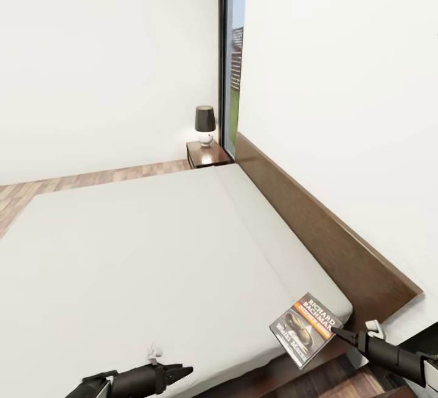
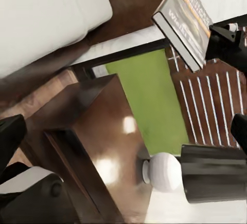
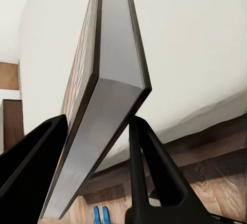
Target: In the bedroom, move the book from the bed onto either nightstand, and place the two sandals side by side next to the bed.
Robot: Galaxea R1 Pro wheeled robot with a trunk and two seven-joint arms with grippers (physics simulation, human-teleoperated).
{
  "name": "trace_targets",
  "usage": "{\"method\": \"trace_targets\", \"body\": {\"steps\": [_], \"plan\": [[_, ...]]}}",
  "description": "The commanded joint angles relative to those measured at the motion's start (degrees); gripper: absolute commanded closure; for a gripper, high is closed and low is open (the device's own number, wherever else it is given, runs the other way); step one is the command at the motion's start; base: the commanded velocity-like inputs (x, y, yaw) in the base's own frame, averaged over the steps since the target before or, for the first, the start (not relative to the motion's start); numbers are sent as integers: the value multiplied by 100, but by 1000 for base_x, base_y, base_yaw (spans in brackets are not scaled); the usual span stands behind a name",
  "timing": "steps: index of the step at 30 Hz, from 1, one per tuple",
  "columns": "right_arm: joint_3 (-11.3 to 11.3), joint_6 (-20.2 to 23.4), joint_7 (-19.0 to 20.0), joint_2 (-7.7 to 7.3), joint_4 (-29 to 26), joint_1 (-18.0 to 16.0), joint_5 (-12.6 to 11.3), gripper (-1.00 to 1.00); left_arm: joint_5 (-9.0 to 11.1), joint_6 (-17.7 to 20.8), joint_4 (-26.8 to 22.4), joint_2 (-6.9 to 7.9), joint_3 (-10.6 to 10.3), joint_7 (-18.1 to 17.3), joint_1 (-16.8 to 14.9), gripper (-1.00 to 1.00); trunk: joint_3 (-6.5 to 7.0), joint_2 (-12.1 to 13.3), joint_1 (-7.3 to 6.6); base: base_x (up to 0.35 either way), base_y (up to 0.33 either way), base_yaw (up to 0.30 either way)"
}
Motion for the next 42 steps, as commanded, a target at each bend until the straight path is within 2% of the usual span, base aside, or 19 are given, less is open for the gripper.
{"method": "trace_targets", "body": {"steps": [1, 4, 7, 13, 18, 21, 29, 42], "plan": [[50, 42, 33, 2, 16, -6, -61, 100, -55, 60, 92, -12, -33, 68, -5, -100, -2, -11, 4, 0, 0, 0], [49, 24, 38, 1, 18, -2, -62, 100, -218, 55, 247, -27, -46, 161, -5, -100, 26, -11, 4, 0, 0, 0], [49, 18, 36, 5, 23, 13, -62, 100, -277, 53, 319, -41, -52, 219, -5, -100, 54, -11, 4, 0, 0, 0], [50, 8, 29, 5, 18, 207, -77, 100, -292, 48, 429, -49, -54, 293, -5, -100, 109, -11, 4, 0, 0, 0], [50, 7, 28, 9, 17, 227, -65, 100, -293, 44, 449, -80, -55, 752, -5, -100, 155, -11, 4, 0, 0, 0], [50, 7, 28, 8, 17, 228, -63, 100, -293, 43, 450, -87, -55, 823, -5, -100, 182, -11, 4, 0, 0, 0], [50, -267, 26, 9, 17, 229, -62, 100, -293, 43, 452, -116, -55, 857, -5, -100, 256, -11, 4, 0, 0, 0], [50, -318, 26, 8, 17, 229, -62, 100, -293, 43, 531, -125, -55, 855, -5, -100, 376, -11, 4, 0, 0, 0]]}}
